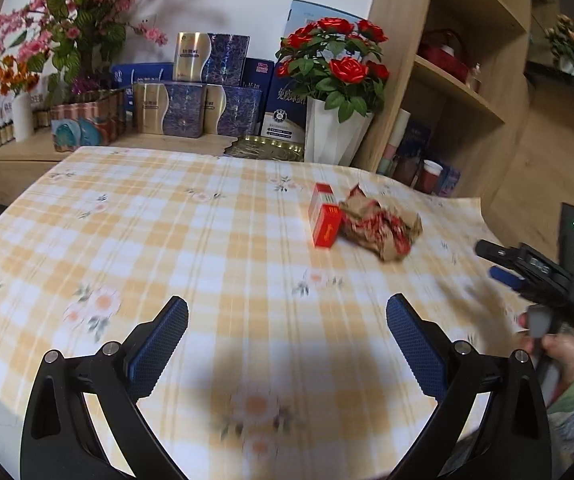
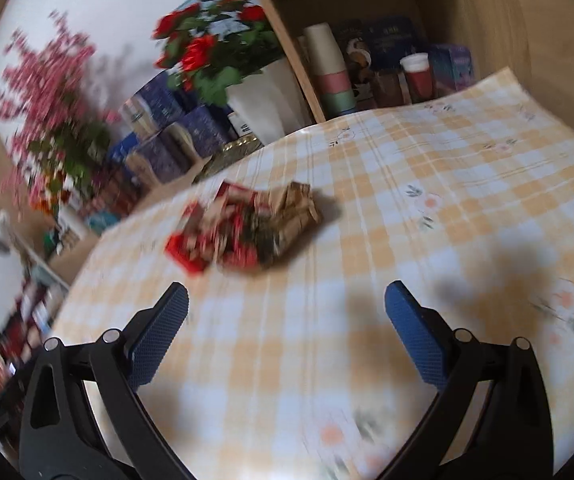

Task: Collect trash
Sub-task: 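Reach the right tool to the crumpled brown-and-red paper bag and grasp it, then grasp the red box with the left tool while the right holds the paper bag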

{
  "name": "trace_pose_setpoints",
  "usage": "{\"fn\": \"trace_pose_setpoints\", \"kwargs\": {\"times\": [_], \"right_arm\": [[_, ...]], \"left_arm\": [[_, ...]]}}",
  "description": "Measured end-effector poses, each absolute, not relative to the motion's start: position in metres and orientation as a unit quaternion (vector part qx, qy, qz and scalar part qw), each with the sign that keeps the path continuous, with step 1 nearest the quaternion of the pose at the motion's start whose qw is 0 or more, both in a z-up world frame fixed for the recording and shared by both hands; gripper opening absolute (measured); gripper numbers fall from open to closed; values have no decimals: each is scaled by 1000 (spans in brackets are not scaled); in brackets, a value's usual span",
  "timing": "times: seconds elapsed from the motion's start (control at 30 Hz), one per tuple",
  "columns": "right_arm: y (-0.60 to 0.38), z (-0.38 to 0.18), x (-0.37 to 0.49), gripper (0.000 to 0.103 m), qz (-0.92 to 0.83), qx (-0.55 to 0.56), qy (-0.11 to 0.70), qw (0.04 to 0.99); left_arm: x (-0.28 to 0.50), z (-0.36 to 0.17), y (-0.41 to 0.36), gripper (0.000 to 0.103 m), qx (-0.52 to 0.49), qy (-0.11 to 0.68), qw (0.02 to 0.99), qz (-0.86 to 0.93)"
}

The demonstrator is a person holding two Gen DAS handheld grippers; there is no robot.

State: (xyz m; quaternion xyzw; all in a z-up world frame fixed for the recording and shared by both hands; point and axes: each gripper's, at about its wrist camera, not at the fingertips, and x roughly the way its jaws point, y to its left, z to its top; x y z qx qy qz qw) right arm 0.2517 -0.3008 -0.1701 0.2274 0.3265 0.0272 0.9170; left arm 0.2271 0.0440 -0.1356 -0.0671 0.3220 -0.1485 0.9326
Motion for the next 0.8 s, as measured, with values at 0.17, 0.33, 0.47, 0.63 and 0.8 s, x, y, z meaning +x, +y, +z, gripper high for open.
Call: {"fn": "trace_pose_setpoints", "kwargs": {"times": [0.17,0.33,0.47,0.63,0.8], "right_arm": [[-287,-189,321,97,24,237,346,908],[-277,-197,363,97,12,244,346,906],[-276,-209,382,88,-11,259,367,894],[-277,-226,374,61,-7,279,376,884],[-282,-202,341,53,-12,251,329,910]], "left_arm": [[261,-134,42,97,-65,324,932,-147],[280,-143,39,97,-60,331,930,-145],[293,-150,32,97,-62,341,924,-159],[313,-152,20,97,-77,350,917,-177],[339,-155,-2,97,-85,367,906,-194]]}}
